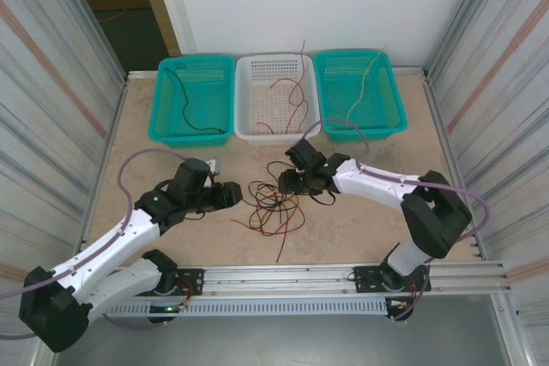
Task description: Untangle the cables
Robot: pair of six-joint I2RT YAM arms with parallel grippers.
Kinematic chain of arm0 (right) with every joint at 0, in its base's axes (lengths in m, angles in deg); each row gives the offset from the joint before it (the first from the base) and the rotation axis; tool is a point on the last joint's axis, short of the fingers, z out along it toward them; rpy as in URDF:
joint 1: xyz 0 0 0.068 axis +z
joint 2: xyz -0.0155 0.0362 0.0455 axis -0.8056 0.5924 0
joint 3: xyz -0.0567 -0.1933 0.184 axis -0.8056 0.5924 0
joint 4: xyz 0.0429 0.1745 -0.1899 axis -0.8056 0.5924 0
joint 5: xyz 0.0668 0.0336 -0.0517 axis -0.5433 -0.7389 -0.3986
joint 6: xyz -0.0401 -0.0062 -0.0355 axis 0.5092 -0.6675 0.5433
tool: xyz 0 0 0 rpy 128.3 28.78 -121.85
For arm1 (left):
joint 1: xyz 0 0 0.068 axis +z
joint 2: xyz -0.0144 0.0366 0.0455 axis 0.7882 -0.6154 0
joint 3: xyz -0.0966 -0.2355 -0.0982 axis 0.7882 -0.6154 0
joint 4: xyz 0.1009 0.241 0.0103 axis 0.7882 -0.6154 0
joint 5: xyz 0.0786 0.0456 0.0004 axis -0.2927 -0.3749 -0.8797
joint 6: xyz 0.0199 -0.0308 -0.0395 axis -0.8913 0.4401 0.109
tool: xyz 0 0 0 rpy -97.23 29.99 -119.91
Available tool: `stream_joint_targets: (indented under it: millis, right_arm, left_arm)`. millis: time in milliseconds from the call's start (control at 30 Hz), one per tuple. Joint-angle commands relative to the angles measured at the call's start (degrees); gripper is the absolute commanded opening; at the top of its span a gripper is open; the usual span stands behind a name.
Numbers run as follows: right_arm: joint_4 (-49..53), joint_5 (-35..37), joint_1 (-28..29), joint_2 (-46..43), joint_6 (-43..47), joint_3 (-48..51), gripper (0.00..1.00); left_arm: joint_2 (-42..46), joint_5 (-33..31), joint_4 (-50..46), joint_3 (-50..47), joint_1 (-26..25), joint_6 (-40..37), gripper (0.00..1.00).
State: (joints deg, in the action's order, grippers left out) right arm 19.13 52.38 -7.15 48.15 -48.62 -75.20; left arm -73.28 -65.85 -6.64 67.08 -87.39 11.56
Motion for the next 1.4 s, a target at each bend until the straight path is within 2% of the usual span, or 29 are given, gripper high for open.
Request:
stream_joint_targets:
  millis: [0, 133, 233, 467, 633, 733, 867, 1000, 1200, 1367]
  right_arm:
    - [3.1, 3.6, 2.5, 2.8, 2.2, -6.1, 0.53]
    - [7.8, 10.2, 3.1, 6.4, 5.8, -12.1, 0.53]
    - [7.2, 9.1, 2.0, 9.3, 7.1, -14.5, 0.51]
    - [5.5, 6.6, 1.3, 16.0, 8.1, -18.8, 0.41]
    - [5.1, 5.4, 1.5, 18.6, 8.3, -19.6, 0.30]
    - [5.0, 5.7, 1.6, 18.5, 8.3, -19.2, 0.18]
    - [3.6, 7.5, 2.0, 14.3, 9.8, -17.5, 0.00]
    - [0.4, 13.1, 3.7, 5.8, 12.8, -14.4, 0.00]
    - [-6.2, 21.6, 9.2, -6.8, 22.3, -11.2, 0.00]
    - [-9.4, 21.0, 11.3, -14.0, 27.5, -12.3, 0.00]
  left_arm:
    - [1.1, -0.7, 1.4, -1.5, -0.4, 1.8, 0.50]
    - [1.7, -2.2, 0.2, -2.3, -0.4, 2.8, 0.48]
    - [2.4, -3.4, -1.2, -2.7, -0.3, 3.5, 0.46]
    - [6.9, -7.8, -7.0, -0.3, -0.3, 2.7, 0.47]
    - [10.9, -9.4, -11.8, 3.0, 2.2, 1.3, 0.49]
    - [13.0, -9.7, -13.2, 4.6, 4.2, 0.7, 0.49]
    - [14.4, -9.7, -12.7, 6.3, 5.3, -0.4, 0.50]
    - [14.1, -8.0, -10.5, 8.2, 5.4, -1.8, 0.51]
    - [13.1, 0.4, 0.0, 7.2, 5.4, -2.6, 0.52]
    - [11.4, 4.1, 5.5, 7.8, 5.0, -4.1, 0.52]
